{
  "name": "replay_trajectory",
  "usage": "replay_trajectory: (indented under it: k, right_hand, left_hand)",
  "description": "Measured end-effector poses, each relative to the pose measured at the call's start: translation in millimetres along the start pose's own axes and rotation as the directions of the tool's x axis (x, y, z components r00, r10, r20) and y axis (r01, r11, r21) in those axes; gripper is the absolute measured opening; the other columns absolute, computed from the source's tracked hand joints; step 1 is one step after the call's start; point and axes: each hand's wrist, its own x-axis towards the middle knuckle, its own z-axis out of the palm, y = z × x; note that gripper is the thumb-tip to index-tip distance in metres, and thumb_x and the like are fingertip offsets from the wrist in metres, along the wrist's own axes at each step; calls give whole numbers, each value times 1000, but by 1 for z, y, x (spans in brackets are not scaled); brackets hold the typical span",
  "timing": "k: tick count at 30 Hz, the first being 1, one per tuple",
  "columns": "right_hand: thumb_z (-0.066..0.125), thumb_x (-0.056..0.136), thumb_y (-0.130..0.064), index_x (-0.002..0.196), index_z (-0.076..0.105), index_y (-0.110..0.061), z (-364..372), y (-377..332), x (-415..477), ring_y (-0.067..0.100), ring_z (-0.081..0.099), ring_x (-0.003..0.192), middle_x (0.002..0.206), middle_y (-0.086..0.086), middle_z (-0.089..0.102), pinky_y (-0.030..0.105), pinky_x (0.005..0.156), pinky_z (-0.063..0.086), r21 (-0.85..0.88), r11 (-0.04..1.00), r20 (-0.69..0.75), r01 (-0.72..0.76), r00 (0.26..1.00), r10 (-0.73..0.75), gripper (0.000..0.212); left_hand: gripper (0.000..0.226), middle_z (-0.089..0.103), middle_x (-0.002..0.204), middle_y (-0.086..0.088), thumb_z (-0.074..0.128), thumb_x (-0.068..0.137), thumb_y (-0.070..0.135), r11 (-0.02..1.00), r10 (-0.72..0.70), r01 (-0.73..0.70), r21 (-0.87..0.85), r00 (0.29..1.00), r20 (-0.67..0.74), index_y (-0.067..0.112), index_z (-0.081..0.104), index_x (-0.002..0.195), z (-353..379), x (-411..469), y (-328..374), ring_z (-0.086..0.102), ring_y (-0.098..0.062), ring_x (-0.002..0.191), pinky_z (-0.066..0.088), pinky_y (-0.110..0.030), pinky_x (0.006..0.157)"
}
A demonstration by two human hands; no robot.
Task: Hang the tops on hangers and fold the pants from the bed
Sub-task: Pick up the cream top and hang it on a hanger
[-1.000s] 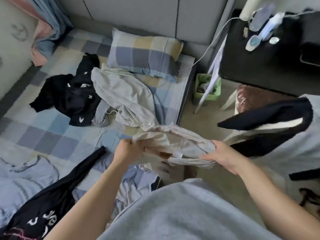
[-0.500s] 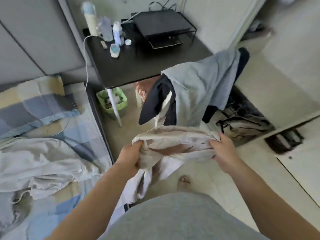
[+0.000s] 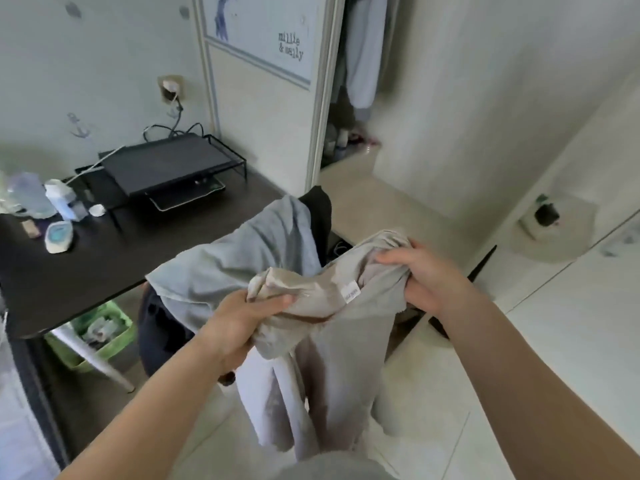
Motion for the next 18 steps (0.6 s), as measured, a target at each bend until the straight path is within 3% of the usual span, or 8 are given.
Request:
replay_trajectory:
  k: [2, 4, 7, 10, 14, 18]
  right_hand:
    - [62, 87, 12, 111, 62, -3, -14, -33, 19, 24, 75, 81, 95, 15, 73, 38, 73, 62, 60, 995, -8, 81, 997, -81, 29]
    - [63, 85, 14, 118, 58, -1, -27, -66, 37, 27, 74, 86, 103, 19, 71, 37, 72, 62, 123, 979, 3, 165, 986, -167, 36]
    - [56, 84, 20, 113, 58, 0, -42, -119, 61, 31, 73, 89, 99, 21, 70, 41, 77, 61, 129, 953, 29, 275, 959, -281, 36]
    - [51, 80, 27, 101, 59, -4, -47, -172, 87, 28, 74, 80, 87, 16, 71, 39, 75, 62, 100, 915, -29, 392, 920, -391, 38]
    - [53, 81, 25, 105, 61, -5, -42, -237, 116, 27, 71, 86, 92, 14, 70, 40, 80, 58, -74, 818, -63, 571, 816, -575, 39]
    - [60, 81, 17, 100, 64, -11, -32, -304, 142, 35, 68, 99, 102, 16, 69, 49, 91, 54, -301, 666, -115, 682, 668, -735, 34]
  left_hand:
    - [27, 75, 102, -22, 79, 79, 4, 994, 84, -78, 76, 993, -86, -2, 73, 105, 24, 26, 21, 75, -33, 91, 61, -33, 70]
    - [16, 75, 90, -23, 73, 84, 3, 978, 174, -150, 145, 970, -171, -3, 72, 99, 49, 50, 46, 75, -31, 79, 61, -35, 67]
    - [10, 76, 90, -20, 68, 90, 8, 936, 315, -277, 215, 934, -168, 3, 74, 96, 87, 84, 92, 74, -34, 86, 59, -43, 82]
    - [12, 76, 92, -19, 65, 92, 10, 897, 408, -370, 242, 903, -134, 3, 76, 93, 118, 117, 148, 74, -33, 90, 57, -46, 87]
    - [13, 76, 92, -19, 64, 93, 10, 870, 477, -449, 202, 870, -122, 3, 74, 92, 145, 163, 227, 73, -37, 92, 57, -49, 88]
    - [16, 77, 87, -10, 62, 97, 15, 817, 570, -558, 144, 819, -63, 11, 75, 86, 169, 208, 304, 75, -24, 81, 59, -32, 66]
